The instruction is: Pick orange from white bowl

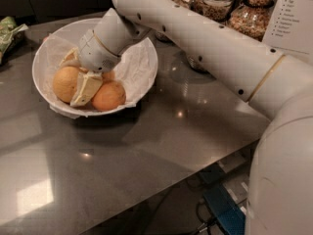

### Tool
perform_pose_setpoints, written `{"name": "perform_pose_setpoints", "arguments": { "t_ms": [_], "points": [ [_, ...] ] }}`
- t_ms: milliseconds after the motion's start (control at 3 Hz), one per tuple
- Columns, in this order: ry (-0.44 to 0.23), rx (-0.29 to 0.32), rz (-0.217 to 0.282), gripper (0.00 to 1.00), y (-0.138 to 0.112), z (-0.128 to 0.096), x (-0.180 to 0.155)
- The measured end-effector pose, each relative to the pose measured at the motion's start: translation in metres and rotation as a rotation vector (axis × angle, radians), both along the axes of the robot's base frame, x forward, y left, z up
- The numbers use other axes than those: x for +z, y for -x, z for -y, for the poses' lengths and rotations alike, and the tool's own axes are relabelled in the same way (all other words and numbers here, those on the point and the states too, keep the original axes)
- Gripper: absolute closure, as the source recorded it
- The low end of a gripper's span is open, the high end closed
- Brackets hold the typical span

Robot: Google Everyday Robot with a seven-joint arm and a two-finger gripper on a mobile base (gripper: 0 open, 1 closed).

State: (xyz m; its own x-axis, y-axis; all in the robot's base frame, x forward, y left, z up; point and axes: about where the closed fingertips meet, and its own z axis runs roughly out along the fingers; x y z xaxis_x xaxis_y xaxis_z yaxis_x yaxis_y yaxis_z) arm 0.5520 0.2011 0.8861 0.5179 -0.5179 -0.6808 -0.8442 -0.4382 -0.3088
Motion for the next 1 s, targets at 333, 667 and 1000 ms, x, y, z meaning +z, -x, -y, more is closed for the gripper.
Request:
{"name": "perform_pose_setpoints", "arguments": {
  "t_ms": [333, 667, 1000],
  "points": [
    [0.0, 0.0, -0.001, 0.48, -0.0001, 0.0001, -0.0004],
    [-0.001, -0.004, -0.009, 0.67, -0.0006, 0.001, -0.0038],
    [-0.001, -0.004, -0.009, 0.91, -0.0006, 0.0009, -0.0038]
  ]
}}
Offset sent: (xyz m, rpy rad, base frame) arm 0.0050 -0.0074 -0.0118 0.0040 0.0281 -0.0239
